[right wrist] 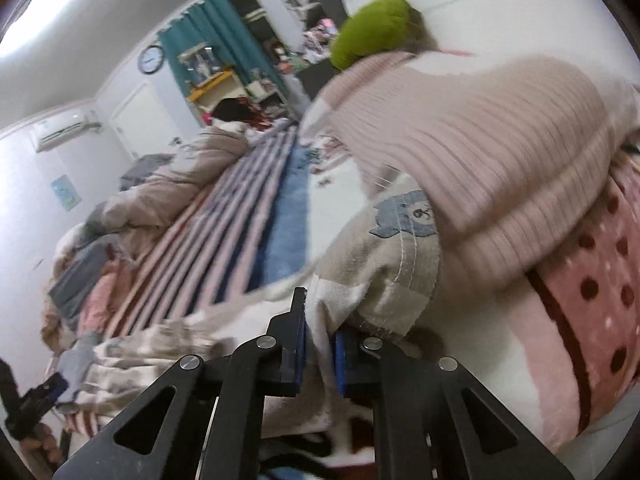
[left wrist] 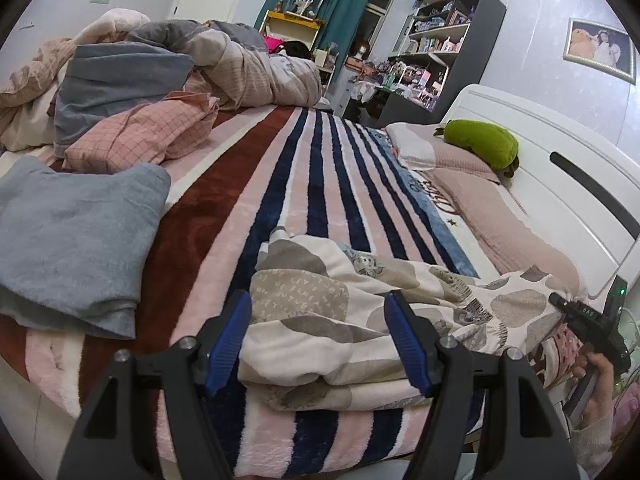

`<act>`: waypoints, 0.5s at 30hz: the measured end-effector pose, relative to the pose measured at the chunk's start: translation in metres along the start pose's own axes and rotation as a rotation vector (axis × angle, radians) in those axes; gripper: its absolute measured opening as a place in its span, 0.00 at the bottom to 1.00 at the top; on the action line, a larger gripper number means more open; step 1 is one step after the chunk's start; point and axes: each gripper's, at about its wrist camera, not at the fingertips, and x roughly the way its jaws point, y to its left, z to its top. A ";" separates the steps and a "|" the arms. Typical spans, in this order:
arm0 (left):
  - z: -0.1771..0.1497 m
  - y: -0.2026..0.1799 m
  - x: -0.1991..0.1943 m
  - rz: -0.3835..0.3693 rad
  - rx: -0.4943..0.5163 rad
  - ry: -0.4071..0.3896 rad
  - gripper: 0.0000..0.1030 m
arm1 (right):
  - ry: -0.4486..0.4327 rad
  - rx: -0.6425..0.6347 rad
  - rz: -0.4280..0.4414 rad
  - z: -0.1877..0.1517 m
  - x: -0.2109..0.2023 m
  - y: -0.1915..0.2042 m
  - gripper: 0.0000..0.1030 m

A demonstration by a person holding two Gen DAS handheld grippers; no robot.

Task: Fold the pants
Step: 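Lift the pants edge with the right gripper and fold it over the bundle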

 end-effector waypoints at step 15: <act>-0.003 0.048 -0.043 -0.024 -0.029 -0.091 0.63 | -0.025 -0.278 0.150 0.025 0.000 0.158 0.05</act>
